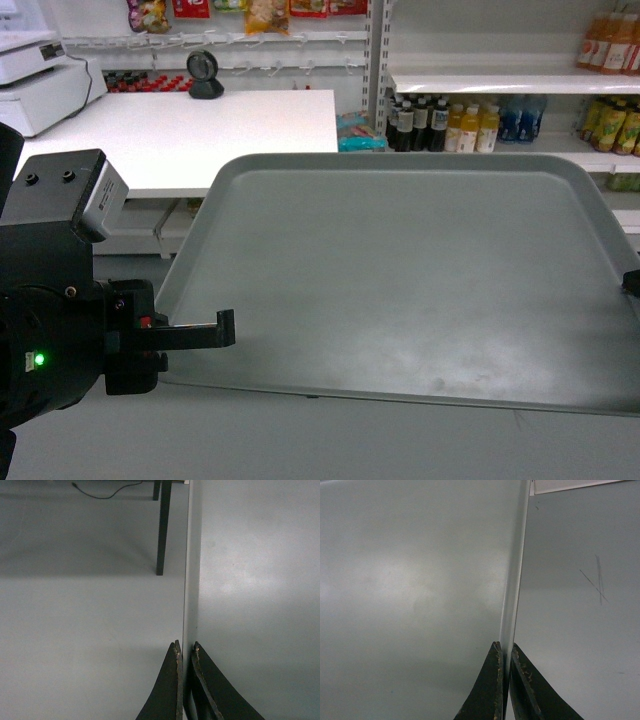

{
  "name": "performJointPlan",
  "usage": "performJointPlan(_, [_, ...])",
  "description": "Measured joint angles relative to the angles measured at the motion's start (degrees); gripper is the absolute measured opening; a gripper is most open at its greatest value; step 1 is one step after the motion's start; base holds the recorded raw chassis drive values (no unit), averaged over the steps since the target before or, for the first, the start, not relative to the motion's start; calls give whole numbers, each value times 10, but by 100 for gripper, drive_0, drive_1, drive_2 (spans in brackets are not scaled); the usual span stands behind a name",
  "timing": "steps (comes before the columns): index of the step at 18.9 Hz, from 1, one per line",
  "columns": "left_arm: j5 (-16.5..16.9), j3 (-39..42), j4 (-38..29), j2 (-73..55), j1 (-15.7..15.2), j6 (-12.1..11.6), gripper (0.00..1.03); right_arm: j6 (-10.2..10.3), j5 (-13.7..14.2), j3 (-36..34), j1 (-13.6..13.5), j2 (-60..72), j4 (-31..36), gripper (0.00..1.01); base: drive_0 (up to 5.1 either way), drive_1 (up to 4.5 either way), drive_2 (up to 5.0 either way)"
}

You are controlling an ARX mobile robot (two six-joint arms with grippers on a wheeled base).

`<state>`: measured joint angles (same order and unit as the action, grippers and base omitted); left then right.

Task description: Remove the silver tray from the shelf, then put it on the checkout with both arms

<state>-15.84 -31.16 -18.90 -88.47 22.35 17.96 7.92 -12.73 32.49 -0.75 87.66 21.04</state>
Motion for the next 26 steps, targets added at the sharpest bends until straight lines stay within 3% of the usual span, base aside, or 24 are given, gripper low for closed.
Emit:
performJointPlan(24, [0, 0, 2, 0, 0, 0, 3, 0, 0, 0, -1, 0, 1, 3, -503, 242, 242])
performJointPlan(26, [-2, 0, 2, 0, -2, 0, 3, 0, 0, 0, -4, 1, 0, 3, 0, 0, 0])
